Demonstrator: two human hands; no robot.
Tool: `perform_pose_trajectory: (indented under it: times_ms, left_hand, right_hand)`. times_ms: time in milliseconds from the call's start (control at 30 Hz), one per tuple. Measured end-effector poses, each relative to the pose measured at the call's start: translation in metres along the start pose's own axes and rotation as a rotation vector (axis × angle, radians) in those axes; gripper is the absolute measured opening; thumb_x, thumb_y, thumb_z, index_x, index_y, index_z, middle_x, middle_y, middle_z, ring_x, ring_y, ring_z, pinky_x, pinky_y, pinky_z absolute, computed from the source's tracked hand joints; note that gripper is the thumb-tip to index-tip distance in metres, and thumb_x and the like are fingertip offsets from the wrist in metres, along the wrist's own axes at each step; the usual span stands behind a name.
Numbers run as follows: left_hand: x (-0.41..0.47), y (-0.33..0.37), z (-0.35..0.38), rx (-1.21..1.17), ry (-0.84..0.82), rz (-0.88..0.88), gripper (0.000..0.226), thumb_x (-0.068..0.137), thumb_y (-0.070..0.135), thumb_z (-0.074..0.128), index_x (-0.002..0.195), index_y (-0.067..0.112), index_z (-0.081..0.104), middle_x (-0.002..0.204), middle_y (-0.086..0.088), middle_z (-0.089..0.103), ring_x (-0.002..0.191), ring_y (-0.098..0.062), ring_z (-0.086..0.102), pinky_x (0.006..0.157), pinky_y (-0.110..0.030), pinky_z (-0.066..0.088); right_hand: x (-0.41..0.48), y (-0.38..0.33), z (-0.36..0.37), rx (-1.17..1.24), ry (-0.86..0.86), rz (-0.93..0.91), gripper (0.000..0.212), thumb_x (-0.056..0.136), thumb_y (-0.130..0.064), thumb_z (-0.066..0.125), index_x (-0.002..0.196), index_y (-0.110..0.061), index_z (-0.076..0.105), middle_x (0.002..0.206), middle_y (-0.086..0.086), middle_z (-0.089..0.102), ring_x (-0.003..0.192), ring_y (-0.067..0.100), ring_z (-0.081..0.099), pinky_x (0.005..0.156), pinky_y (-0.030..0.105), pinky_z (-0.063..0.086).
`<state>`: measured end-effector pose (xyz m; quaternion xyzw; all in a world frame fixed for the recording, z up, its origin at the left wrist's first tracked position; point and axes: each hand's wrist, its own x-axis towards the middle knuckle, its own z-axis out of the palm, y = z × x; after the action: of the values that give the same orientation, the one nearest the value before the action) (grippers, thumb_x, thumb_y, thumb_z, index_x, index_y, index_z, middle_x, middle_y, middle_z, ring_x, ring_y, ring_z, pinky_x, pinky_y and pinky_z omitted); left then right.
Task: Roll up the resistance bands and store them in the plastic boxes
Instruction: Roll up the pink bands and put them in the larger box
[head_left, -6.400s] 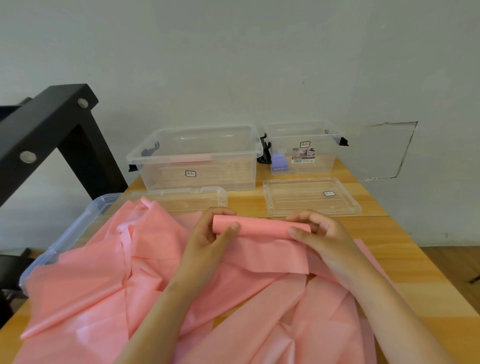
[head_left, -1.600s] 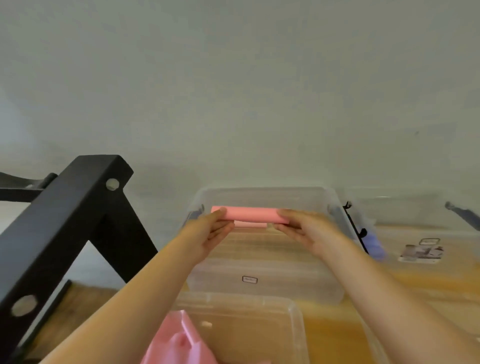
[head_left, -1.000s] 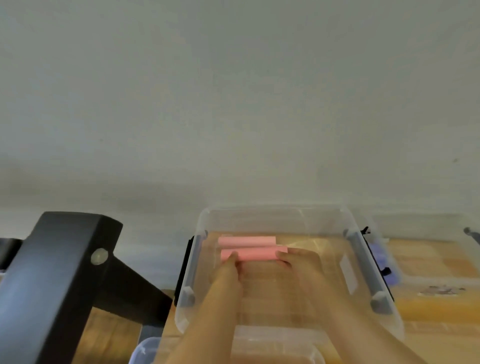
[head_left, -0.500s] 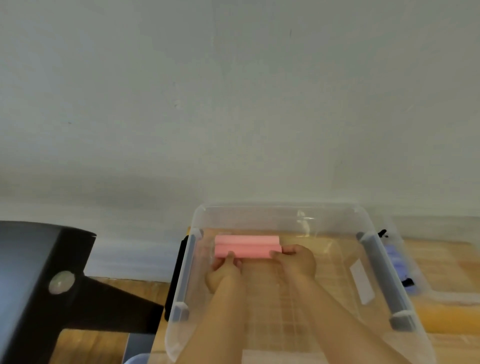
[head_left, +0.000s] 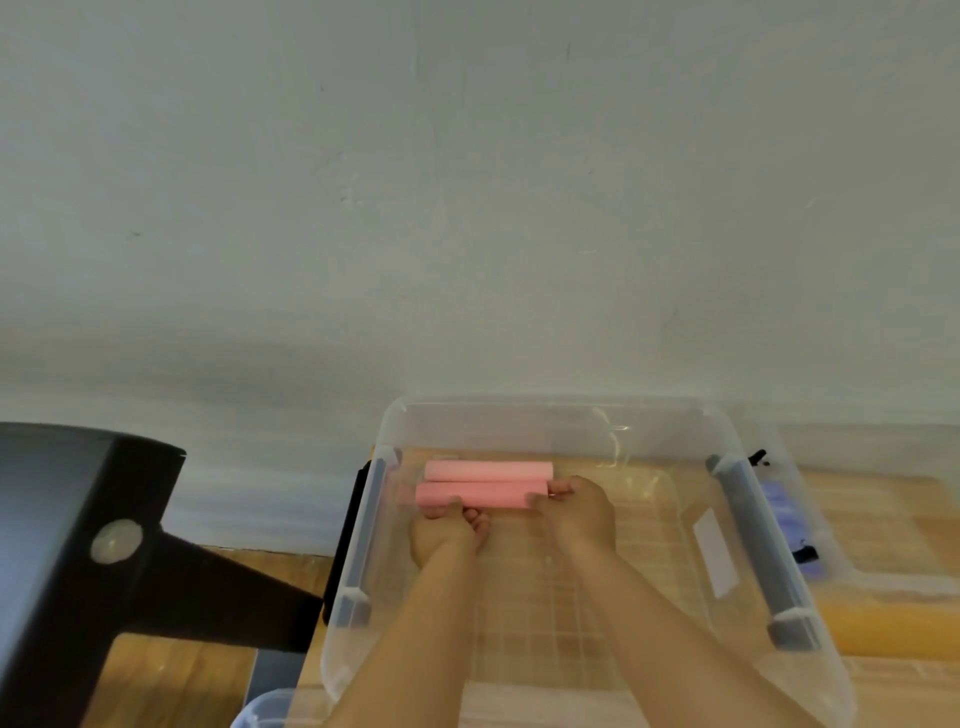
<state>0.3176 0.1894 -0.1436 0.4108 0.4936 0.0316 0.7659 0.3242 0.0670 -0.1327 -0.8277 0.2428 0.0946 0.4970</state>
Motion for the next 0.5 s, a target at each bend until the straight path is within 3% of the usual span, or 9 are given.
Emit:
perform_pose_trajectory:
  times_ms: [133, 200, 267, 400, 500]
  left_hand:
    - [-0.007, 0.007, -0.007, 0.200, -0.086, 0.075, 0.022, 0.094, -0.005, 0.052, 0.077, 0.007, 0.044, 0.070, -0.014, 0.052, 0.057, -0.024, 0.053, 0.035, -0.027, 0.050]
    - [-0.011, 0.010, -0.015, 0.454, -0.122, 0.182, 0.011, 0.092, -0.001, 0.055, 0.084, 0.006, 0.051, 0.074, -0.014, 0.055, 0.063, -0.026, 0.055, 0.053, -0.039, 0.057]
    - [-0.022, 0.015, -0.022, 0.767, -0.187, 0.379, 0.009, 0.090, 0.005, 0.054, 0.099, 0.008, 0.056, 0.086, -0.013, 0.061, 0.077, -0.028, 0.059, 0.078, -0.047, 0.054]
    - [-0.072, 0.032, -0.033, 1.151, -0.299, 0.717, 0.026, 0.094, 0.014, 0.055, 0.119, 0.010, 0.051, 0.118, -0.009, 0.057, 0.098, -0.023, 0.055, 0.081, -0.028, 0.042]
    - [-0.098, 0.042, -0.042, 1.450, -0.300, 1.067, 0.043, 0.096, 0.027, 0.052, 0.137, 0.019, 0.041, 0.141, -0.002, 0.044, 0.124, -0.023, 0.044, 0.097, -0.031, 0.039]
  right_hand:
    - [-0.004, -0.004, -0.008, -0.037, -0.054, -0.039, 0.030, 0.081, -0.016, 0.072, 0.109, -0.006, 0.067, 0.113, 0.011, 0.068, 0.106, 0.028, 0.063, 0.088, 0.031, 0.046]
    - [-0.011, -0.005, -0.014, -0.081, -0.060, -0.101, 0.032, 0.083, -0.012, 0.069, 0.114, -0.006, 0.064, 0.117, 0.011, 0.066, 0.109, 0.028, 0.061, 0.088, 0.030, 0.045]
    - [-0.021, -0.006, -0.022, -0.114, -0.046, -0.191, 0.037, 0.085, -0.011, 0.065, 0.121, -0.009, 0.060, 0.124, 0.008, 0.062, 0.114, 0.025, 0.057, 0.091, 0.029, 0.043]
    - [-0.046, -0.010, -0.044, -0.262, 0.026, -0.459, 0.044, 0.090, -0.017, 0.061, 0.133, -0.014, 0.052, 0.135, 0.005, 0.054, 0.127, 0.023, 0.045, 0.103, 0.031, 0.037]
    - [-0.062, -0.017, -0.062, -0.409, 0.076, -0.697, 0.049, 0.093, -0.021, 0.057, 0.140, -0.015, 0.045, 0.144, 0.003, 0.046, 0.136, 0.020, 0.036, 0.112, 0.029, 0.026]
